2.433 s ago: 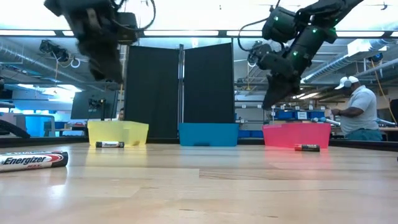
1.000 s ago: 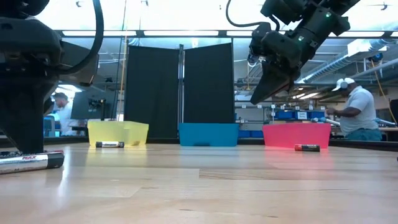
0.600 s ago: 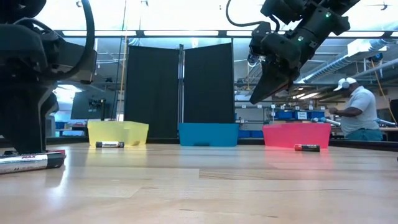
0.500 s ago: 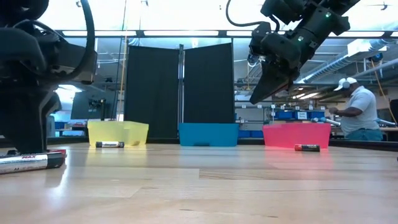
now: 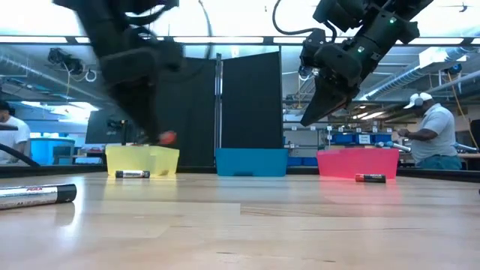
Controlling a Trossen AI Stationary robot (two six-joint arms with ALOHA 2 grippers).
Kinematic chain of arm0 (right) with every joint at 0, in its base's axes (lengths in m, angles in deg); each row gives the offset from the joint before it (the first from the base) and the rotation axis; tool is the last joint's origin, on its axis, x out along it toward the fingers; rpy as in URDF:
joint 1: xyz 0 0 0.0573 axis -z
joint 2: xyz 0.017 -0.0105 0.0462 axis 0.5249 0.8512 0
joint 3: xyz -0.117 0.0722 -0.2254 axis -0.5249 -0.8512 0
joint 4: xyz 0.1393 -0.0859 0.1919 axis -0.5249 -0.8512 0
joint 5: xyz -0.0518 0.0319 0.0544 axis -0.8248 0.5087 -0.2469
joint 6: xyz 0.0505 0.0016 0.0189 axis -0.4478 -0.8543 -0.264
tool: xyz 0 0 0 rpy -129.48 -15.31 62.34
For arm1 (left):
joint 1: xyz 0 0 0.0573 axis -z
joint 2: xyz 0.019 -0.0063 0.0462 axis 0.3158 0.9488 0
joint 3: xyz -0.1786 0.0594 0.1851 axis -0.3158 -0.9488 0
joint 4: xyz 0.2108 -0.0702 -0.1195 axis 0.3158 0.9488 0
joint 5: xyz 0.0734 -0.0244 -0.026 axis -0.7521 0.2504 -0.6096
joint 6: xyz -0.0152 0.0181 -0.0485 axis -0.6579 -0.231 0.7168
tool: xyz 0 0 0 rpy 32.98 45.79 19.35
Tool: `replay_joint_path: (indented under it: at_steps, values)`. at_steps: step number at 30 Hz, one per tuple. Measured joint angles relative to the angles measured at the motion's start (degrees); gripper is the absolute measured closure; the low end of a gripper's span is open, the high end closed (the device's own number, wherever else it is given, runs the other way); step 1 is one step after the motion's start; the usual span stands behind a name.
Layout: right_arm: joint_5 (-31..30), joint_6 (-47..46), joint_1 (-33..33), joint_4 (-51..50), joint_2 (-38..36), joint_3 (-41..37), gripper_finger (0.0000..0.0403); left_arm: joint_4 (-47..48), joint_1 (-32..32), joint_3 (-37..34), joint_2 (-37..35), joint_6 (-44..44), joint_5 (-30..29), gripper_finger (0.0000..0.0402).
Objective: Sort batteries
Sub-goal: Put the black orange battery into the blue bin
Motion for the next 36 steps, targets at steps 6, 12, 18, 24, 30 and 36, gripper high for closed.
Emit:
replay_joint_path:
  at_steps: [6, 12, 18, 24, 30, 36]
  values:
    - [0.0, 0.5, 0.8, -0.7, 0.0, 0.0, 0.039, -9.7, -17.4, 0.5, -0.8, -19.7, 8.5, 0.036]
    - [0.0, 1.1, 1.9, -0.8, 0.0, 0.0, 0.039, -13.9, -33.2, 6.7, 1.3, -32.9, 17.4, 0.036]
    - [0.0, 1.1, 4.1, -1.0, 0.0, 0.0, 0.039, -10.3, -42.7, 19.4, 8.7, -42.2, 22.7, 0.036]
    - [0.0, 1.7, 6.8, -1.1, 0.0, 0.0, 0.0391, -3.6, -47.8, 34.7, 21.0, -48.4, 26.0, 0.036]
    - [0.2, 3.0, 9.5, -1.2, 0.0, 0.0, 0.0391, 4.5, -50.4, 48.4, 33.4, -52.2, 28.2, 0.036]
    - [0.2, 3.3, 11.4, -1.2, 0.0, 0.0, 0.0391, 6.7, -51.6, 52.8, 39.7, -53.9, 29.1, 0.036]
